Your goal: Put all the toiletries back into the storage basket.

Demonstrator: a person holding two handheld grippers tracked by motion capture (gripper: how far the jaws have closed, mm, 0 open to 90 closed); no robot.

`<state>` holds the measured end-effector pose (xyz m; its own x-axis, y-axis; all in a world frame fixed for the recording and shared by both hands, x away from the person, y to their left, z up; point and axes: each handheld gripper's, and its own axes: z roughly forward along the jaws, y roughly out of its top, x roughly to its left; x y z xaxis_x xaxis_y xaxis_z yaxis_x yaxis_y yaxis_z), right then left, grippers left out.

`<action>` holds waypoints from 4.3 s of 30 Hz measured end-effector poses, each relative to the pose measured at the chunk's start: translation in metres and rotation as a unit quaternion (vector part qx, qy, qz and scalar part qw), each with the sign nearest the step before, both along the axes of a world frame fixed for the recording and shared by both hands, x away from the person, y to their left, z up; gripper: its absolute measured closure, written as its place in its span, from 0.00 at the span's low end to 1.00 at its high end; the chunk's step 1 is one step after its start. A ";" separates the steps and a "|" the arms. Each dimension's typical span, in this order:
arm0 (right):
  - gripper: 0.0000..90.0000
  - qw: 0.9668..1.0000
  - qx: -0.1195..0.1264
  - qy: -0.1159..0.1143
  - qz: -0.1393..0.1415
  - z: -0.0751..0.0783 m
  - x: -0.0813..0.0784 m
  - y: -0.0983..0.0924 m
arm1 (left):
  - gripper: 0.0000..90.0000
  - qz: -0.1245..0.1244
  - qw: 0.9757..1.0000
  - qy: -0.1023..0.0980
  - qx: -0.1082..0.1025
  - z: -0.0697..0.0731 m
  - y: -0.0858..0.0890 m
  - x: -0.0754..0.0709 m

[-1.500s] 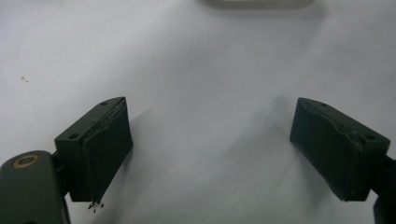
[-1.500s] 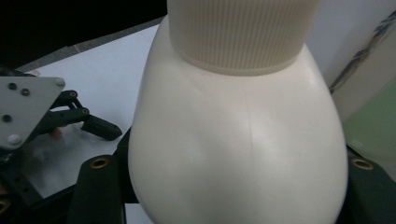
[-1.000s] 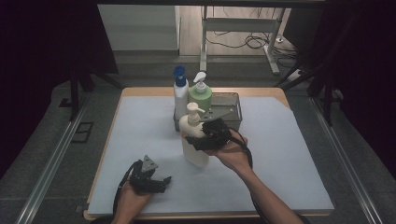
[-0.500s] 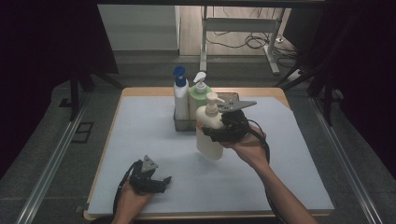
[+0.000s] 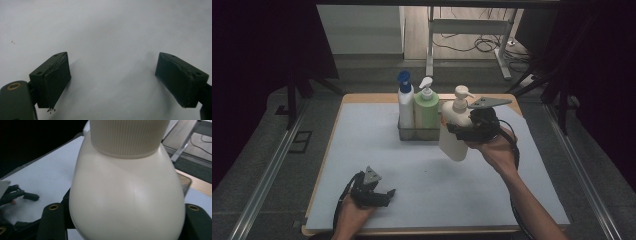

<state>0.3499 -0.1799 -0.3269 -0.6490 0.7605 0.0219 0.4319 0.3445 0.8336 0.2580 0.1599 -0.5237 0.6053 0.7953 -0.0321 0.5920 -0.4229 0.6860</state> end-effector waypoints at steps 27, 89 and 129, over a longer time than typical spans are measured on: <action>0.41 0.997 -0.005 -0.024 -0.078 -0.001 0.044 0.002 | 0.14 0.002 1.000 0.000 -0.001 0.000 0.000 0.000; 0.41 0.990 -0.009 -0.037 -0.136 -0.035 0.119 0.020 | 0.13 -0.002 1.000 0.001 0.002 0.000 0.000 0.000; 0.41 0.990 -0.016 0.001 -0.140 -0.086 0.118 0.016 | 0.13 -0.002 1.000 0.002 0.002 0.000 0.000 0.000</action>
<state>0.4679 -0.1635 -0.4130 -0.4132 0.9106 -0.0045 0.5161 0.2382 0.8228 0.2582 0.1603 -0.5236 0.6079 0.7934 -0.0314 0.5928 -0.4272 0.6827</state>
